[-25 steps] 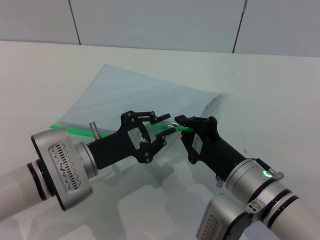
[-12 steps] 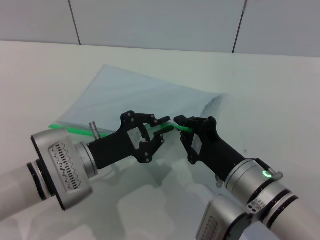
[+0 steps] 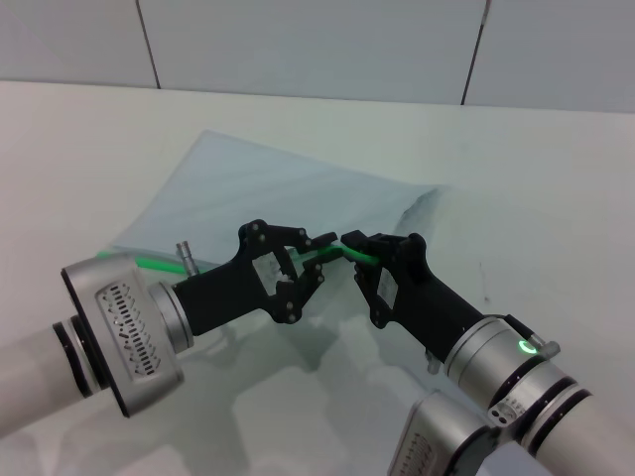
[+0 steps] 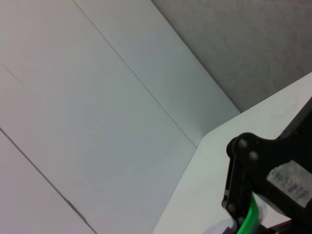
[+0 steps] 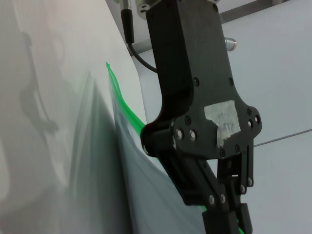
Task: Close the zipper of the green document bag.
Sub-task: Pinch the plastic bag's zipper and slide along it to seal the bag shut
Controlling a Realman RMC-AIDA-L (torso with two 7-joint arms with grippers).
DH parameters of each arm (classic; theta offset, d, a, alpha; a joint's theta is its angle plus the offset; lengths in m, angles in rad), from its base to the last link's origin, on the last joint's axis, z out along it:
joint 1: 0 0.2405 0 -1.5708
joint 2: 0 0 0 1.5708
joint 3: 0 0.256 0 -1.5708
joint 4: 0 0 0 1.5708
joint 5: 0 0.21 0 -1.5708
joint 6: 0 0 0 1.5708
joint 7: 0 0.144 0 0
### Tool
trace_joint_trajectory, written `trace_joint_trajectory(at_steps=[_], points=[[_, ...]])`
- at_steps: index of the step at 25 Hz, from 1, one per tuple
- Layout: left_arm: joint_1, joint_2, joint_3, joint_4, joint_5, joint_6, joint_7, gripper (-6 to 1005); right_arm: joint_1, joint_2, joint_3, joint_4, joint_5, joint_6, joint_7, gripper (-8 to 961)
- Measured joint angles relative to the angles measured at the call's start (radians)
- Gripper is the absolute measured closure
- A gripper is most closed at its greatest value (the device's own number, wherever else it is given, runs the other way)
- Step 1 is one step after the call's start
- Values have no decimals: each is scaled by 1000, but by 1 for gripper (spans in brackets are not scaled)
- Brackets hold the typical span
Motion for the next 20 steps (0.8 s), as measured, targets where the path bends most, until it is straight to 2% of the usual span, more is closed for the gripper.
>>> trace_joint_trajectory(at_steps=[10, 20], points=[[0, -1, 0, 0, -2, -9, 0, 915, 0, 0, 0, 2, 0, 0, 4, 835], [7, -1, -11, -2, -13, -24, 0, 911, 2, -3, 1, 34, 6, -68, 131, 828]])
